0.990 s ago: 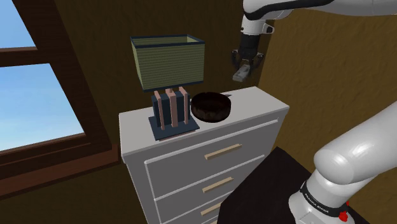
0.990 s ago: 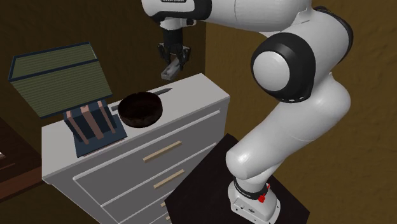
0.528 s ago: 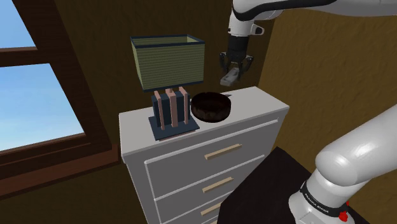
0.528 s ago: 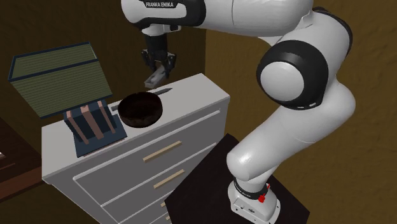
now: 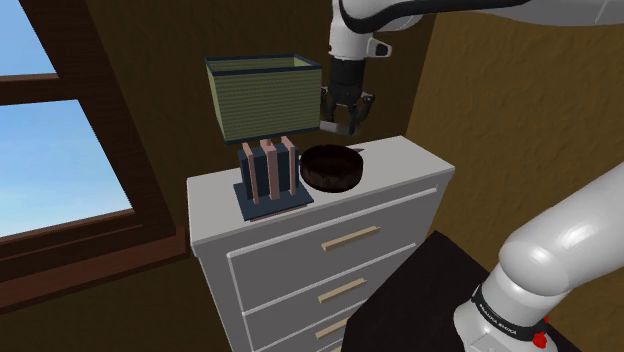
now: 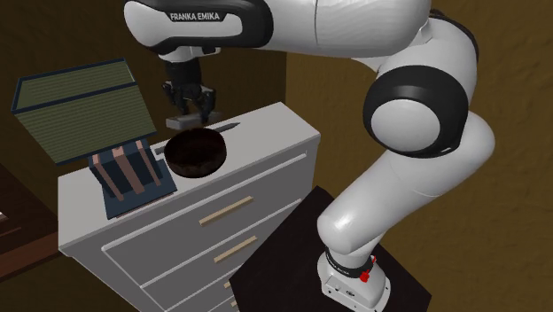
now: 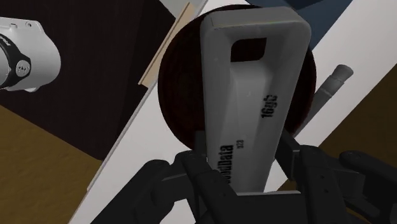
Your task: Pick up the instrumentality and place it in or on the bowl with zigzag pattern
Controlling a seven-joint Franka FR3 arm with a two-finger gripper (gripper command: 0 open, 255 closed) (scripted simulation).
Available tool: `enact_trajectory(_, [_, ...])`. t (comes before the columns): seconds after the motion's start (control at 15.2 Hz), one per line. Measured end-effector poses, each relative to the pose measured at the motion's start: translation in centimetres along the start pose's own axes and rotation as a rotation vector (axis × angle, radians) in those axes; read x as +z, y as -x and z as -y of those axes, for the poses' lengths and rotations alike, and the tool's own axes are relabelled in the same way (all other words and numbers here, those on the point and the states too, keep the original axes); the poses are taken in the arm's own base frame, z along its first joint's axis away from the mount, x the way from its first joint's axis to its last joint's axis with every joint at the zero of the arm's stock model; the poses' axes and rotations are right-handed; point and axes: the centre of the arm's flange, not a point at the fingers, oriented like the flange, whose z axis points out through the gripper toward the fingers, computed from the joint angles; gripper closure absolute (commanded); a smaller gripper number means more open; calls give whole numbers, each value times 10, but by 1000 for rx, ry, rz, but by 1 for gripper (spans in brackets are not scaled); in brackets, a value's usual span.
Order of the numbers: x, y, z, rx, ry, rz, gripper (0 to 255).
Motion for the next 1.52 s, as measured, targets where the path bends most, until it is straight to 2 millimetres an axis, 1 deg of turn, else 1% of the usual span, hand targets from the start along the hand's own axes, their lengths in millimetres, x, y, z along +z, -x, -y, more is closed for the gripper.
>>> enact_trajectory(0.07, [0,14,4,0,0,0,255])
enact_trajectory(0.13, [5,20,7,0,0,0,255])
enact_trajectory(0.26, [13,25,8,1,0,0,255])
enact_trajectory(0.79, [55,25,9,1,0,0,255])
enact_trajectory(0.92, [62,23,9,6,-6,-4,255])
enact_trajectory(1.12, [70,25,9,3,-2,-1,255])
enact_trajectory(1.39, [72,25,8,2,0,0,255])
enact_trajectory(1.45, [72,25,8,2,0,0,0])
enact_trajectory(1.52, [72,25,8,2,0,0,0])
